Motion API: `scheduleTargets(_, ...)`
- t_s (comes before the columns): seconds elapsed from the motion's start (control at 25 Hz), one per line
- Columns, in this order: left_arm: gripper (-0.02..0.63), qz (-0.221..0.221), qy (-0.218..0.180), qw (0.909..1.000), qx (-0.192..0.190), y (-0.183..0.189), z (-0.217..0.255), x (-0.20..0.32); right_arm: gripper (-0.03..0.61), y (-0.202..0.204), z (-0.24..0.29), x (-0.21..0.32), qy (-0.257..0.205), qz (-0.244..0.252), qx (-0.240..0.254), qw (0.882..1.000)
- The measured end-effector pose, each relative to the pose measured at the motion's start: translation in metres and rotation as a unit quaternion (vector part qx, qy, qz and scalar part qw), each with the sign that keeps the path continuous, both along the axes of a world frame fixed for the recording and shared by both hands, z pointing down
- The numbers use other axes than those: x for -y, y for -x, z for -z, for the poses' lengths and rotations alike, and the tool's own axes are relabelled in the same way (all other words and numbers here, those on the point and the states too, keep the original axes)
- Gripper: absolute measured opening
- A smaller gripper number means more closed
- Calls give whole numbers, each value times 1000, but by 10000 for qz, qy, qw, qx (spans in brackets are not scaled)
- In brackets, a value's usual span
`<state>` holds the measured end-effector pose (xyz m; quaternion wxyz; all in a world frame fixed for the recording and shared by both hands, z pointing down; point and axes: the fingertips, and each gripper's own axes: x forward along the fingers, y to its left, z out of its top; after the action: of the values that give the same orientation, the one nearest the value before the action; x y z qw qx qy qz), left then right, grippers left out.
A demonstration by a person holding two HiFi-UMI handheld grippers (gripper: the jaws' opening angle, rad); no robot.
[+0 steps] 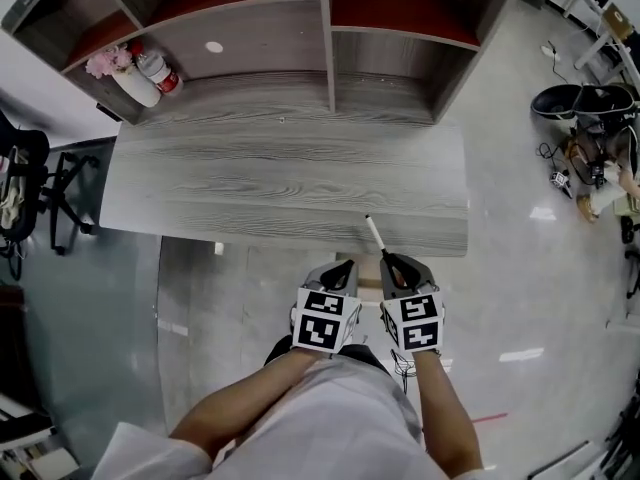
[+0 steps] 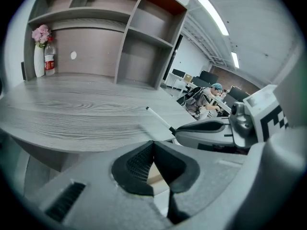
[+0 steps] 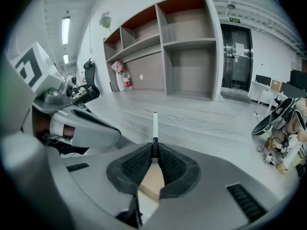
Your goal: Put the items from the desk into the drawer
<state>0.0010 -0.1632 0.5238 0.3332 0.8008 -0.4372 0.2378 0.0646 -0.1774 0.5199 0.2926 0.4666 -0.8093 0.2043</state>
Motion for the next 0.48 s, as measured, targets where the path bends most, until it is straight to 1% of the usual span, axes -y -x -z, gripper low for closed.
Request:
scheduleTargets(0.28, 3, -123, -80, 9998, 113, 1, -11, -18, 35, 6, -8, -31, 58, -112, 202, 9997)
scheduleTargets(0.48, 2, -146, -105, 9998, 33, -1, -11, -28, 35, 5, -13, -53, 44, -235, 214, 9995)
